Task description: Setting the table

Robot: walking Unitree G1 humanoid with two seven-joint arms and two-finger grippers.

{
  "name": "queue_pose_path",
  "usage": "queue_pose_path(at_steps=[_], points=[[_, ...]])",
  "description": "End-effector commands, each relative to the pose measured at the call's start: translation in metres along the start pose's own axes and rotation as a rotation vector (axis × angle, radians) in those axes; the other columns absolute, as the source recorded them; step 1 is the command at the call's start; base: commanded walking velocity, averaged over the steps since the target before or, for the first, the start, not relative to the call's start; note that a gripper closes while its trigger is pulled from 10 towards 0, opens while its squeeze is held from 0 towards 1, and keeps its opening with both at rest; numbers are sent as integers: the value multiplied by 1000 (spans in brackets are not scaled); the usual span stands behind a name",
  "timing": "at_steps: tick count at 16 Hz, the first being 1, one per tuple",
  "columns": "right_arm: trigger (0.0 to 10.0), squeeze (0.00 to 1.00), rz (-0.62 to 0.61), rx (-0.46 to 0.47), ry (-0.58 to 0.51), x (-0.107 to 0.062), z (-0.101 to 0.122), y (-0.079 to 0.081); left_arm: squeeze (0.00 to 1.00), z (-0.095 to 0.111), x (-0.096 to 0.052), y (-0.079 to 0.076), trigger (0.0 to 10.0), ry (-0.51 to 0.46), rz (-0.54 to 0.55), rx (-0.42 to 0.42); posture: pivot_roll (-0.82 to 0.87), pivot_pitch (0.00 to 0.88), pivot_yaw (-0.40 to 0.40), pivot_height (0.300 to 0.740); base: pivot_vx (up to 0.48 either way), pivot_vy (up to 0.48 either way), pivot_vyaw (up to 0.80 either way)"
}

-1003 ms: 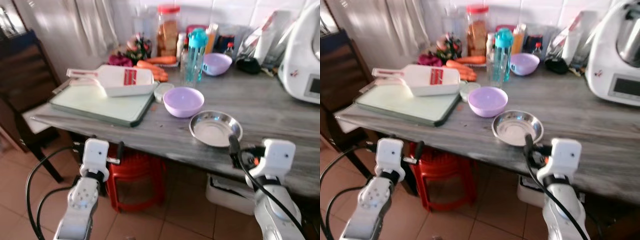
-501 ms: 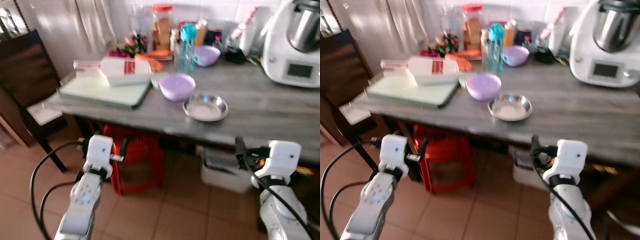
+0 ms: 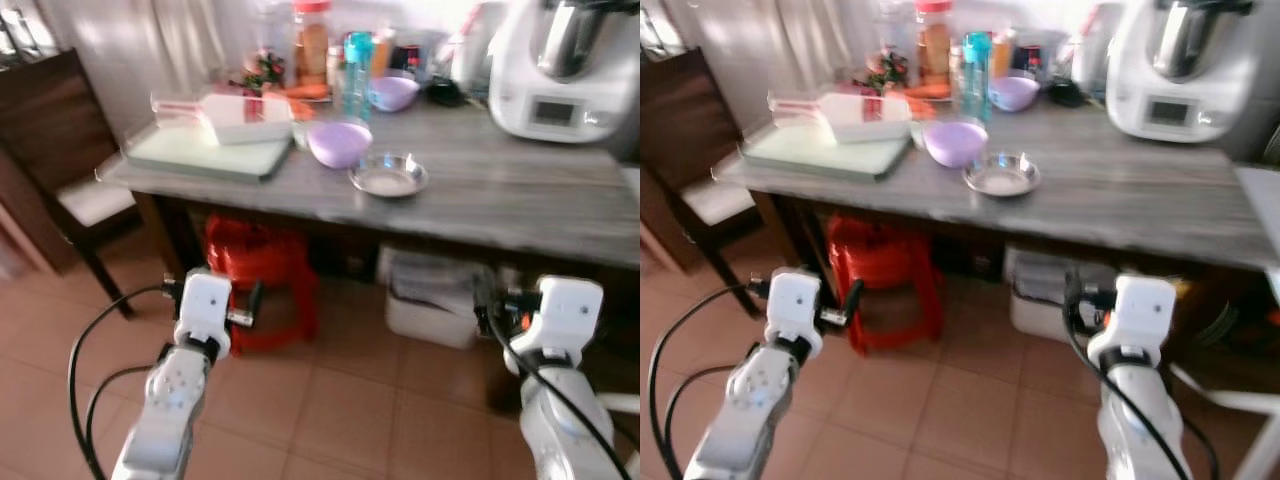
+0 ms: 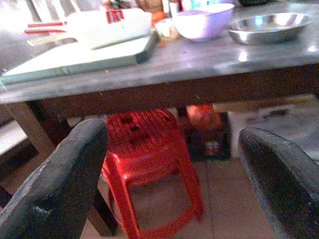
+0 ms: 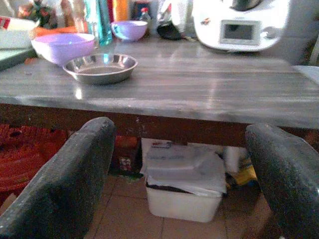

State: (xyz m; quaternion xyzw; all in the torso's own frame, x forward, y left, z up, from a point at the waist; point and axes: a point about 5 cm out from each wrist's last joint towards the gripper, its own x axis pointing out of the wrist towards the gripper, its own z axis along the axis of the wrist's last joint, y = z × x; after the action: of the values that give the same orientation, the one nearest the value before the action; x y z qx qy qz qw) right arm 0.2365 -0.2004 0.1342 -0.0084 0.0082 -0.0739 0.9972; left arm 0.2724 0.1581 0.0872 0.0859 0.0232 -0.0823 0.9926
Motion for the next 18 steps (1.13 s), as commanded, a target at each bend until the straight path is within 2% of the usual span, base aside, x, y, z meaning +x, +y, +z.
queue_pose_path(at_steps=[1, 2, 3, 4, 7, 14, 18], points=[[10000, 0, 7, 0, -13, 0, 3, 3, 0, 3, 1, 4, 10000, -17, -11, 7, -49, 6, 19, 740, 0, 0, 0], [10000, 0, 6, 0, -12, 0, 2, 3, 0, 4, 1, 4, 10000, -16, -14, 8, -49, 7, 20, 740, 0, 0, 0], [10000, 0, 4, -1, -7, -2, 1, 3, 0, 3, 1, 1, 10000, 1, -68, -55, -52, 9, 21, 740, 0, 0, 0], [10000, 0, 2, -1, -6, -2, 1, 3, 0, 5, 1, -1, 10000, -12, -94, -72, -54, 9, 21, 740, 0, 0, 0], [10000, 0, -5, -6, -7, -2, 1, 1, 0, 11, 4, -6, 10000, -34, -114, -70, -57, 11, 22, 740, 0, 0, 0], [10000, 0, -7, -8, -8, 0, 1, 4, 0, 11, 6, -8, 10000, -21, -137, -87, -54, 8, 24, 740, 0, 0, 0], [10000, 0, -11, -13, -2, -1, 0, 2, 0, 12, 6, -10, 10000, -21, -141, -91, -52, 6, 22, 740, 0, -195, -503]])
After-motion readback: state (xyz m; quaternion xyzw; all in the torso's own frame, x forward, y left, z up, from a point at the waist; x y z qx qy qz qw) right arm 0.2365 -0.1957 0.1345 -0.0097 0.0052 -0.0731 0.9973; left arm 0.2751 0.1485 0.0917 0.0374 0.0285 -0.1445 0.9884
